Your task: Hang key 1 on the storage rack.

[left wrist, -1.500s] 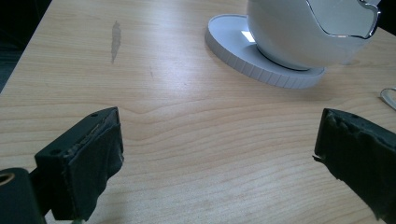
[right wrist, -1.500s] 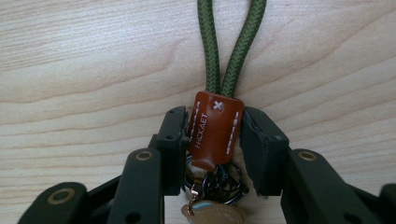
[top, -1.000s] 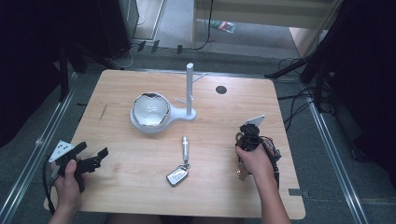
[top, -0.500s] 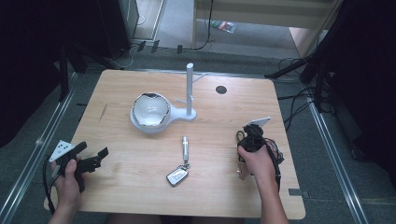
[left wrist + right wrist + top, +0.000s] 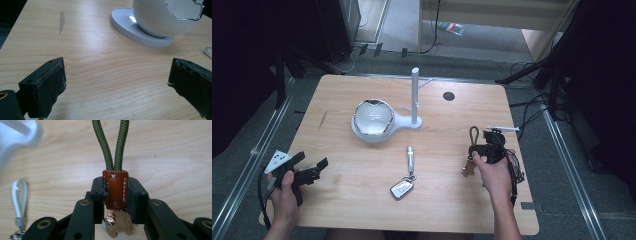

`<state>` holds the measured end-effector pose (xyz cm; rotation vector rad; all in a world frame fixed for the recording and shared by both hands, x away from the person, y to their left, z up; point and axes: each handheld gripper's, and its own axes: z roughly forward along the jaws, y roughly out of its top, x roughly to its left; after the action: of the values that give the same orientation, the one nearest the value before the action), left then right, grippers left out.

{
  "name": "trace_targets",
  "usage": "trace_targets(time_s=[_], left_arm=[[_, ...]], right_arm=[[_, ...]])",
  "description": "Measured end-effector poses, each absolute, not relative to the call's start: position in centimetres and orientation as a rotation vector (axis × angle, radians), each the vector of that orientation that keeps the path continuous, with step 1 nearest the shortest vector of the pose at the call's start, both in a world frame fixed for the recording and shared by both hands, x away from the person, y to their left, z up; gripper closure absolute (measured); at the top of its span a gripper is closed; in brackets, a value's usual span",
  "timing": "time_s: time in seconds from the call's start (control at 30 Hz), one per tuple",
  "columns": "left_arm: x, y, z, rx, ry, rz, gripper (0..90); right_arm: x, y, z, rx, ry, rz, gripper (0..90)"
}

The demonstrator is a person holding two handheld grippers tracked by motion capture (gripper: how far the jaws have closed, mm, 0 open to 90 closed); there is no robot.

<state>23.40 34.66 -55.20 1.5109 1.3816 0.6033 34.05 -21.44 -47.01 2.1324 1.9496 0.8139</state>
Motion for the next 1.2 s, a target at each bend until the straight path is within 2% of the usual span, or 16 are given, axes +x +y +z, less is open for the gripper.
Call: trace_targets(time_s=[0.53,1.2], left_arm=[[23.4,34.7,-55.2,1.51,1.381,0.599,1.7],[23.4,34.7,-55.2,1.508,1.383,0.6,1.7]], right_arm=[[32.8,-20.0,-43.3,1.784,1.824,1.2,70.4],[33.0,-17.4,-41.7,1.475,1.768,1.417,70.3]])
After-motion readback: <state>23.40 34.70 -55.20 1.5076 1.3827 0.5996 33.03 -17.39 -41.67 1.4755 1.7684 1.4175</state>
